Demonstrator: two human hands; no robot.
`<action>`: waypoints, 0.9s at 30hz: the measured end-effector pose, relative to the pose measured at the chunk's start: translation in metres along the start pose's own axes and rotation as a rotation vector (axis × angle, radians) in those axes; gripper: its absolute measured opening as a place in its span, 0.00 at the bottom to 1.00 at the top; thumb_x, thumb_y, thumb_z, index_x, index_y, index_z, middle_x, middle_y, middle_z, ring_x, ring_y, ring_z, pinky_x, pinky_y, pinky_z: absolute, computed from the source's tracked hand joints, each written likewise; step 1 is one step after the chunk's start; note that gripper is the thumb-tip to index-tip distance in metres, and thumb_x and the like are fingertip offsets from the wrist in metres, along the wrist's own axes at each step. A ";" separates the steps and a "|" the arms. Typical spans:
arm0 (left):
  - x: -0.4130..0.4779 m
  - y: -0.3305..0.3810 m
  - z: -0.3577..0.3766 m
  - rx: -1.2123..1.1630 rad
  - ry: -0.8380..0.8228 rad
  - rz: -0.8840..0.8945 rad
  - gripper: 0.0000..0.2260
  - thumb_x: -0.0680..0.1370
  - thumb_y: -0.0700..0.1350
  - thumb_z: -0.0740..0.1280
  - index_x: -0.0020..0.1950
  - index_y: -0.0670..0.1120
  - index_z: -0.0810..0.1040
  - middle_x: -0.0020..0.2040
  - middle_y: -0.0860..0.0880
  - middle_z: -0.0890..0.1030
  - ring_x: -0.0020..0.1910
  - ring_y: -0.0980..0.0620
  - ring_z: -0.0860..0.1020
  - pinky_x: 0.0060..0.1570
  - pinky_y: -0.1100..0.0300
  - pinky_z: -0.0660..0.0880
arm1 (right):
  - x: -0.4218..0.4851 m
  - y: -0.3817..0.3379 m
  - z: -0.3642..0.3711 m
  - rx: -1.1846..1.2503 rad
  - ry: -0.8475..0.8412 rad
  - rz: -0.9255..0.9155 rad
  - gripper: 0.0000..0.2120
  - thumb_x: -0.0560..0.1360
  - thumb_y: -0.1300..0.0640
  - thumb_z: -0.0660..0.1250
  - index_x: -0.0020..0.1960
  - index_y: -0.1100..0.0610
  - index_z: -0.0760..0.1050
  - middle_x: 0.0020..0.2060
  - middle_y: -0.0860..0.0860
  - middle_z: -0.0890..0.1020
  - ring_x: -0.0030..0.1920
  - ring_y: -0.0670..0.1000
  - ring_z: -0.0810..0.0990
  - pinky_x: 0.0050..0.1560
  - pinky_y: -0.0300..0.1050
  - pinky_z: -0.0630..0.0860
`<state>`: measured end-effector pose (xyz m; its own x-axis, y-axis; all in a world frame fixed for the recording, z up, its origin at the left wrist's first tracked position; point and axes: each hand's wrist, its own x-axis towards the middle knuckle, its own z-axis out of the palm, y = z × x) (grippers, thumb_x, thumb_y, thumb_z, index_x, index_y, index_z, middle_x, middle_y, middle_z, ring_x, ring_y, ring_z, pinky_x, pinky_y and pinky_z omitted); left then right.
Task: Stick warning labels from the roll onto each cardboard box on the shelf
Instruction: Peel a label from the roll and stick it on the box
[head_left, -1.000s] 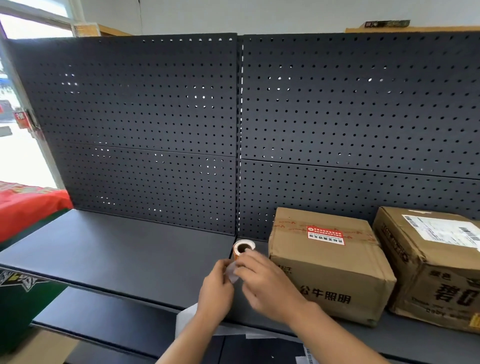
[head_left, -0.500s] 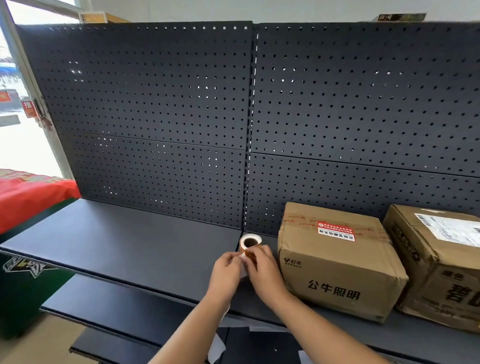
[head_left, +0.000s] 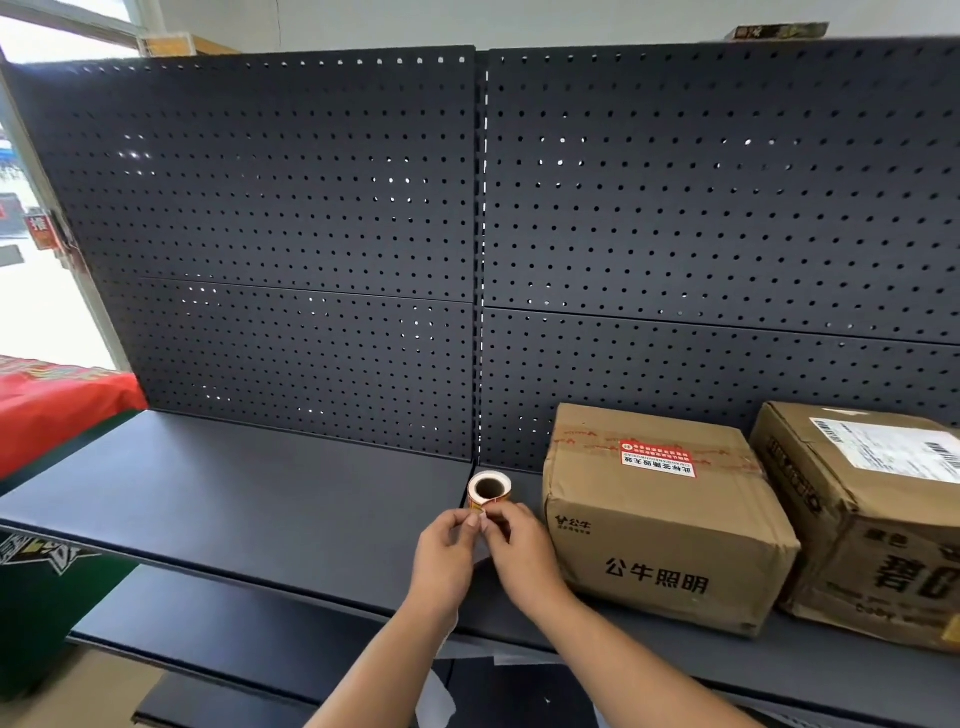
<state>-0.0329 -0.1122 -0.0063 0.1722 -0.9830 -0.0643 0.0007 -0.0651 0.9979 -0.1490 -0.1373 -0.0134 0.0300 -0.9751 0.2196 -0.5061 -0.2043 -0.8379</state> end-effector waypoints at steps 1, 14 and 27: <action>-0.001 0.000 -0.001 0.018 0.002 0.011 0.07 0.84 0.43 0.66 0.54 0.49 0.84 0.50 0.50 0.87 0.54 0.51 0.84 0.58 0.53 0.81 | 0.000 0.000 0.000 0.015 0.003 0.003 0.07 0.83 0.56 0.66 0.57 0.52 0.81 0.51 0.47 0.78 0.52 0.44 0.78 0.56 0.41 0.76; 0.002 0.004 -0.023 0.254 -0.036 0.142 0.08 0.84 0.44 0.66 0.56 0.54 0.84 0.50 0.57 0.86 0.51 0.65 0.81 0.49 0.71 0.75 | 0.000 0.006 0.008 0.208 0.025 0.029 0.08 0.82 0.54 0.69 0.58 0.49 0.85 0.53 0.44 0.85 0.55 0.41 0.81 0.58 0.37 0.77; 0.005 -0.002 -0.022 0.280 -0.062 0.116 0.09 0.85 0.44 0.63 0.59 0.53 0.82 0.53 0.55 0.85 0.53 0.59 0.83 0.52 0.66 0.77 | 0.000 0.002 0.005 0.234 -0.001 0.068 0.07 0.81 0.58 0.69 0.51 0.48 0.85 0.47 0.44 0.87 0.50 0.40 0.83 0.52 0.34 0.76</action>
<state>-0.0100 -0.1127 -0.0083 0.0944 -0.9947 0.0405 -0.2883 0.0116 0.9575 -0.1461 -0.1386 -0.0176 0.0032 -0.9874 0.1581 -0.2940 -0.1521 -0.9436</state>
